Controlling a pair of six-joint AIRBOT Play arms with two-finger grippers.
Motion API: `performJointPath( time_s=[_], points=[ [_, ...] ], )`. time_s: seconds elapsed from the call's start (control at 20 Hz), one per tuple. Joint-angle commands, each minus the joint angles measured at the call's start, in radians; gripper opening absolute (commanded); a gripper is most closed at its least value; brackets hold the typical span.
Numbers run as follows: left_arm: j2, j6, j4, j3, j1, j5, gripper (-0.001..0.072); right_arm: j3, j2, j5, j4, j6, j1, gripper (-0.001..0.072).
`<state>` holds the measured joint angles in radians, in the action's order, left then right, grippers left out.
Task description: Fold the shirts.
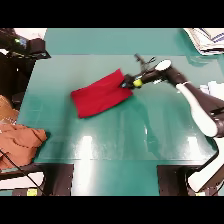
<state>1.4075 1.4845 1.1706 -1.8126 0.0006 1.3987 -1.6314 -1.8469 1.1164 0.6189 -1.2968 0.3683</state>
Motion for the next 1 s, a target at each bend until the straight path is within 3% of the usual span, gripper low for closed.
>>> performJointPath(
  time_s=[0.0,0.25,0.6,0.75,0.95],
  points=[
    [-0.001,-0.001,-0.001,0.0,-0.117,-0.024,0.0026,-0.007,0.133,0.041,0.09,-0.005,-0.195,0.0019],
    [-0.001,-0.001,-0.001,0.0,-0.276,-0.156,0.0026,-0.006,0.313,0.087,0.245,-0.008,-0.538,0.0019],
    [-0.001,0.0,-0.001,0.0,-0.367,-0.213,0.0026,-0.007,0.346,0.041,0.245,-0.008,-0.902,0.0019],
    [-0.001,0.0,-0.003,0.0,-0.366,-0.209,0.0027,-0.007,0.346,0.026,0.214,-0.007,-0.971,0.0019],
    [-0.001,0.001,-0.003,0.0,-0.366,-0.209,0.0027,-0.046,0.346,0.019,0.033,0.049,-1.009,0.0019]
  ],
)
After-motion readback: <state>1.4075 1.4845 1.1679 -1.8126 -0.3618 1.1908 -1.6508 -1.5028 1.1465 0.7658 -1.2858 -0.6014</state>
